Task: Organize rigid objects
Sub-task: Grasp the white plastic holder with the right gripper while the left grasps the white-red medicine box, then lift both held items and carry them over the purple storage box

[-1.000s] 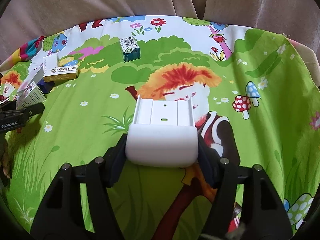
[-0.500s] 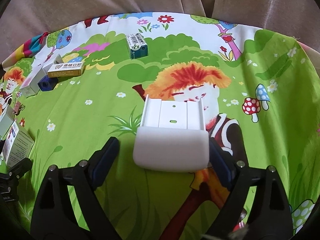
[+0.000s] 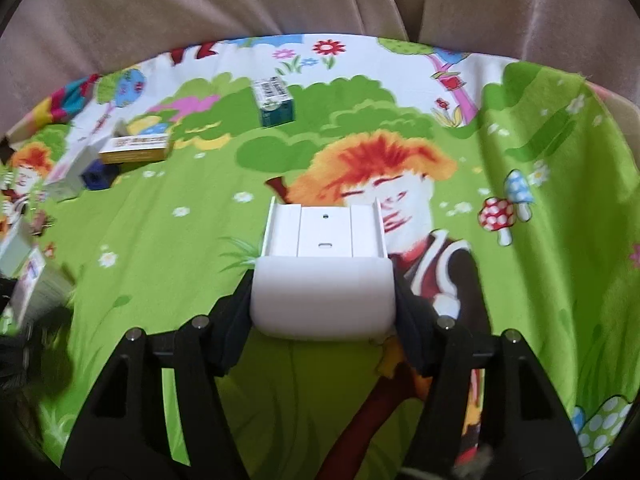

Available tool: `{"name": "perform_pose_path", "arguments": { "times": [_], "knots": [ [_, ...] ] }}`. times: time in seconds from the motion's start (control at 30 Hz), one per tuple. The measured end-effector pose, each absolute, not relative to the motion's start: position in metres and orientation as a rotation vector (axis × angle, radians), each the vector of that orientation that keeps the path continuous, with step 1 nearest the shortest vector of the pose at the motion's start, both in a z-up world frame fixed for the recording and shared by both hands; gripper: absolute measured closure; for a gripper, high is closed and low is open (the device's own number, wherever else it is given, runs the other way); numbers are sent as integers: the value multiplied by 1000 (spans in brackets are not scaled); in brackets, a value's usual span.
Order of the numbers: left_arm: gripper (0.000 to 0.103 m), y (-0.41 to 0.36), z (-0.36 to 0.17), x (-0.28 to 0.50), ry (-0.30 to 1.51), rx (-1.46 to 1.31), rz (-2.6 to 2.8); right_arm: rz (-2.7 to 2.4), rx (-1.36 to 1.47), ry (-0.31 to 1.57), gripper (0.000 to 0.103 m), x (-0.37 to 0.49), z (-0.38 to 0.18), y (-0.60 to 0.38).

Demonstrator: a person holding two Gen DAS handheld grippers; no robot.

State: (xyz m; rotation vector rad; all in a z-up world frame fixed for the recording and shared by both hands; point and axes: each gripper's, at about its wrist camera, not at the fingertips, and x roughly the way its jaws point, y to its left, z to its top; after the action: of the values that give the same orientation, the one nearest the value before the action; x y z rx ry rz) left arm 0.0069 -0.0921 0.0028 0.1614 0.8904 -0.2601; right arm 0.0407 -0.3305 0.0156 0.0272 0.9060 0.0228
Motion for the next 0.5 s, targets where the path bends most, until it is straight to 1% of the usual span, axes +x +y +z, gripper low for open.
{"name": "perform_pose_path", "arguments": {
  "times": [0.1,0.2,0.3,0.33,0.4,0.43,0.47,0.5],
  "knots": [
    [62,-90,4,-22,896,151,-270,43,29,901,36,13,19,-326],
    [62,-86,6,-53,908,148,-278,83,24,891,36,-31,21,-313],
    [62,-83,17,-76,894,125,-282,124,-18,821,36,-75,34,-295],
    [62,-82,28,-83,861,122,-276,133,-21,765,36,-91,48,-291],
    [62,-81,70,-106,705,112,-264,141,-12,649,36,-114,75,-288],
    [62,-80,86,-115,644,114,-256,133,-16,555,36,-130,97,-286],
    [62,-80,115,-132,523,120,-239,137,-25,447,36,-148,121,-284],
    [62,-79,128,-142,463,121,-234,126,-42,352,36,-164,141,-281]
  ]
}}
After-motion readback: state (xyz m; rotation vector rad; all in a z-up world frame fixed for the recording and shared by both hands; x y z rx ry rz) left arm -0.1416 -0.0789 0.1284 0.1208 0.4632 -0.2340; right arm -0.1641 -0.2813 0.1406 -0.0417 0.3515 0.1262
